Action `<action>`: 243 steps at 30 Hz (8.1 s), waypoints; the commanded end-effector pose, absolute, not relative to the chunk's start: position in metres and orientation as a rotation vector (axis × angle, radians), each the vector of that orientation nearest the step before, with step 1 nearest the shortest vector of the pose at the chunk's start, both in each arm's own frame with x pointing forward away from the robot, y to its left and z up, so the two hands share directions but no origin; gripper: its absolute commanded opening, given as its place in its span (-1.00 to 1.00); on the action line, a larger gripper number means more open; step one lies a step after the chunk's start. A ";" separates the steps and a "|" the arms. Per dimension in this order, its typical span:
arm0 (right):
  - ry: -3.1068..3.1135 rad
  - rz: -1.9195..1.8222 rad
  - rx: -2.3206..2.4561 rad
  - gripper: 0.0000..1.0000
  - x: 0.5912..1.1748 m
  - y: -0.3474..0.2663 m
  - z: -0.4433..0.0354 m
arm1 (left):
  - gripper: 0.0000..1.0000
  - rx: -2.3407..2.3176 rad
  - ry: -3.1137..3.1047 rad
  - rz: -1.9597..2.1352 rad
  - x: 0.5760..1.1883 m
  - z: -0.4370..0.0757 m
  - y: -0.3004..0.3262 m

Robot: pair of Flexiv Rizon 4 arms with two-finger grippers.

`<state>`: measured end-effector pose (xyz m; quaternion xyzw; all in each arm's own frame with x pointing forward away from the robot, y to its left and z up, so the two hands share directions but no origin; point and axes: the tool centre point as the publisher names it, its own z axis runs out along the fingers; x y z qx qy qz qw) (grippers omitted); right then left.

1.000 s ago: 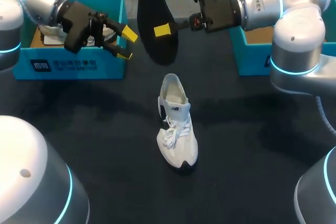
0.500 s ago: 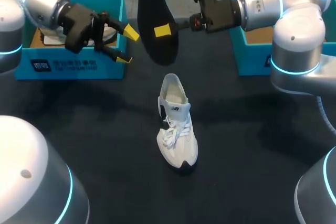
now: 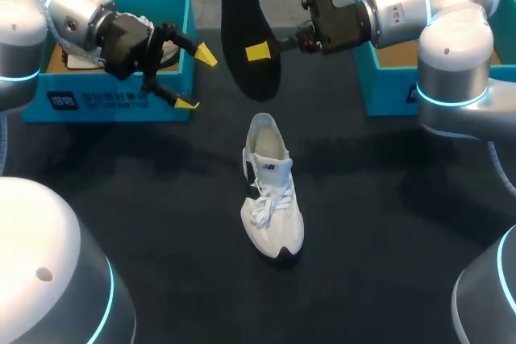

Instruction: Take the shoe out of the shoebox, open the shoe tongue, remove and reinsert the insole, then place the shoe into the shoebox

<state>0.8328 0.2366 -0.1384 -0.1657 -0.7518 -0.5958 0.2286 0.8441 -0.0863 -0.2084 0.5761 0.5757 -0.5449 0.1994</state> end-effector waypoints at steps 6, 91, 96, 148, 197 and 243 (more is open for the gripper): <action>-2.094 -1.621 -0.378 -1.00 0.857 0.237 -0.164 | 1.00 1.522 1.744 -1.512 0.844 -0.223 -0.087; -2.067 -1.657 -0.416 -1.00 0.853 0.226 -0.301 | 1.00 1.150 2.168 -1.298 0.856 -0.300 -0.077; -2.066 -1.663 -0.429 -1.00 0.853 0.226 -0.304 | 1.00 1.153 2.157 -1.302 0.860 -0.300 -0.081; -2.068 -1.661 -0.533 -1.00 0.830 0.227 -0.341 | 1.00 1.190 2.155 -1.322 0.878 -0.306 -0.082; -2.127 -1.601 -0.551 -0.98 0.811 0.214 -0.352 | 1.00 1.215 2.149 -1.359 0.872 -0.309 -0.087; -2.205 -1.626 -0.507 -0.80 0.833 0.224 -0.321 | 1.00 1.217 2.137 -1.373 0.873 -0.315 -0.074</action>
